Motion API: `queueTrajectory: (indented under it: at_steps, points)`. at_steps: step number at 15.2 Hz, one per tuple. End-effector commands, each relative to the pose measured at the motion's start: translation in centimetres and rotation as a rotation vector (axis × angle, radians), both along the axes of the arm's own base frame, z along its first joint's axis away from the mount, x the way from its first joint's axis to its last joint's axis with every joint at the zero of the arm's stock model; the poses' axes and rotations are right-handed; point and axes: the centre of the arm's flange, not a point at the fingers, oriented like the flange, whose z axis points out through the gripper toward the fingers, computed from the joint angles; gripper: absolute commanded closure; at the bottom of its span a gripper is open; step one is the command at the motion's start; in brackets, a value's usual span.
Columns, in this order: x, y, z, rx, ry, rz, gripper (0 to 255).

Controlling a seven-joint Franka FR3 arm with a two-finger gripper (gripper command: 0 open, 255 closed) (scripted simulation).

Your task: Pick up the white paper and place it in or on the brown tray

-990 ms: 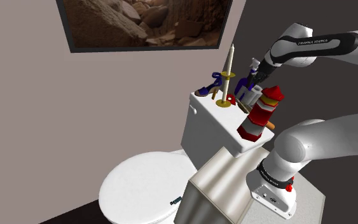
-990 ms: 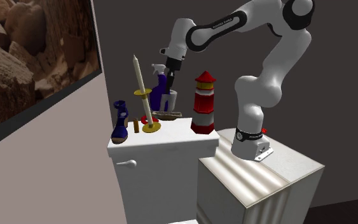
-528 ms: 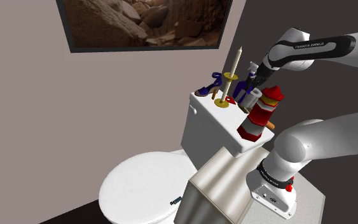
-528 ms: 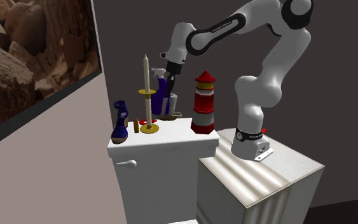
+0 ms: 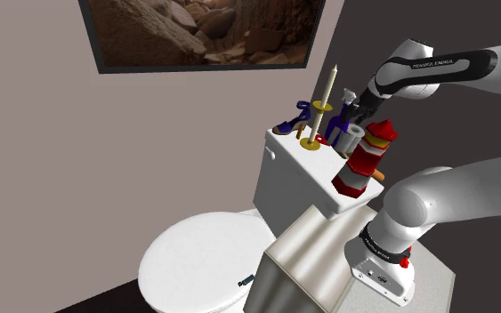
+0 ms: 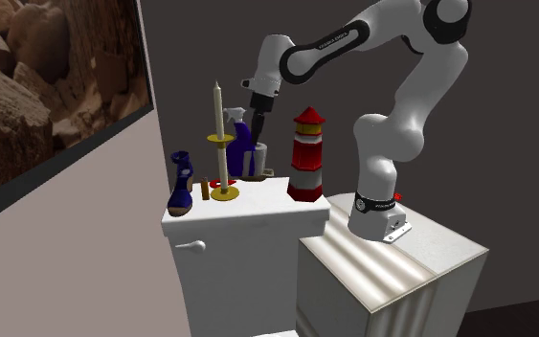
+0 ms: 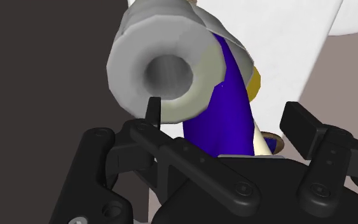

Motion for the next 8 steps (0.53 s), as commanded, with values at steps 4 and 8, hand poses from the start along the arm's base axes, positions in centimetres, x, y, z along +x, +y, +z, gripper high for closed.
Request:
queueTrajectory:
  at_steps: [4,8]
  points:
    - [-1.3,0.2,4.8,0.001,0.0,-0.002,0]
    - [-1.3,0.2,4.8,0.001,0.0,-0.002,0]
